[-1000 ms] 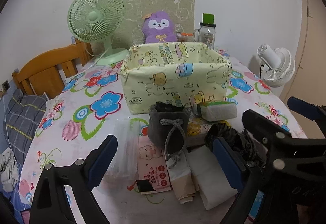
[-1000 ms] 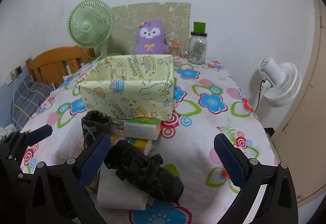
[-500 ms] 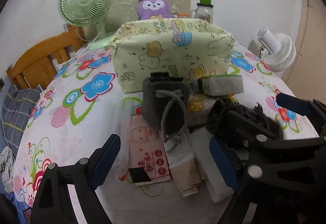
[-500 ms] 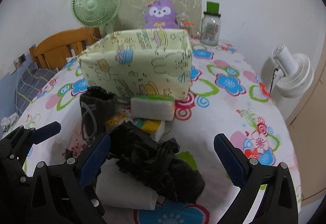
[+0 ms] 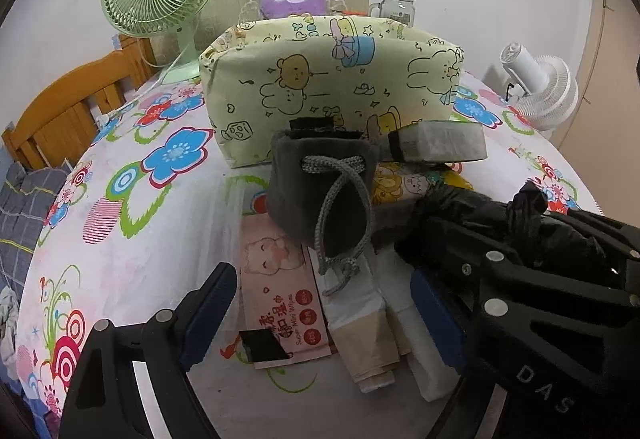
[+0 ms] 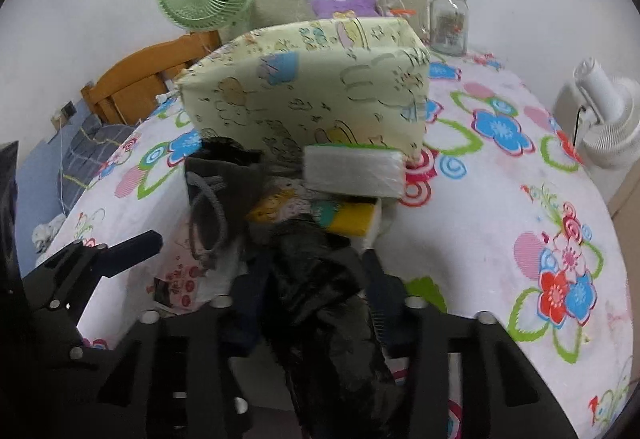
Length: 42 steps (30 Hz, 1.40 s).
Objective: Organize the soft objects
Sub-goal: 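Grasp the grey drawstring pouch with the left tool while the right tool grasps the black umbrella, then carry the grey pouch and black umbrella into the yellow fabric box with both tools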
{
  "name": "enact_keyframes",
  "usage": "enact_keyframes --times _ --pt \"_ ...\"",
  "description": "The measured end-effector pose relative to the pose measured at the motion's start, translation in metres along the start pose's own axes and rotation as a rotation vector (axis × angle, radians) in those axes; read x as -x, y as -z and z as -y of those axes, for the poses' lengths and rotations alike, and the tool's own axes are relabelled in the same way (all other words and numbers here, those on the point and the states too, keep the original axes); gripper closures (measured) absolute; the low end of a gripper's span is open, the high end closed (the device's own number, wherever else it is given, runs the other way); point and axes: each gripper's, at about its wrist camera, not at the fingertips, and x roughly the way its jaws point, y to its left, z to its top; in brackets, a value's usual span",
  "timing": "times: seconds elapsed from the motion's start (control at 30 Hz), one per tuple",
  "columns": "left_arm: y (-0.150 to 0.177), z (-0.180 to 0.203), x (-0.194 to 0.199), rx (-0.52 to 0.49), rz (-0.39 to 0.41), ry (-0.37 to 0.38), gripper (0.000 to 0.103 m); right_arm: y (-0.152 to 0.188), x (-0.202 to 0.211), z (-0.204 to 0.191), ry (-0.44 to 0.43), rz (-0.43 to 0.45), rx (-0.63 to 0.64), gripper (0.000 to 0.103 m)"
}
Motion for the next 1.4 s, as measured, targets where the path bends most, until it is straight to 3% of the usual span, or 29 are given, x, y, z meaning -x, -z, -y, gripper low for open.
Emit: enact_keyframes --times 0.03,0.07,0.53,0.63,0.73,0.8,0.9,1.1,1.4 --pt "-0.001 0.0 0.0 0.0 0.001 0.002 0.013 -0.001 0.001 -0.001 0.0 0.004 0.01 0.071" --pt "-0.001 0.001 0.001 0.0 0.003 0.004 0.013 -0.003 0.003 -0.002 -0.004 0.004 0.014 0.073" --pt "-0.035 -0.006 0.002 0.037 0.072 -0.026 0.013 -0.03 0.025 0.01 0.057 0.075 -0.012 0.075" --pt "-0.04 -0.006 -0.005 0.017 0.075 -0.033 0.017 -0.032 0.02 0.012 0.073 0.071 -0.024 0.075" --pt "-0.044 -0.007 -0.012 0.01 0.065 -0.047 0.035 -0.033 0.016 0.013 0.08 0.07 -0.029 0.075" --pt "-0.044 -0.008 -0.015 0.015 0.056 -0.024 0.053 -0.033 0.014 0.013 0.091 0.07 -0.026 0.075" --pt "-0.043 -0.007 -0.016 0.021 0.047 0.013 0.063 -0.034 0.012 0.013 0.101 0.064 -0.031 0.075" --pt "-0.042 -0.01 -0.01 0.042 0.059 0.015 0.071 -0.032 0.011 0.012 0.111 0.053 -0.033 0.074" --pt "-0.042 -0.007 0.024 0.035 0.115 -0.003 0.072 -0.033 0.032 0.006 0.122 0.078 -0.033 0.074"
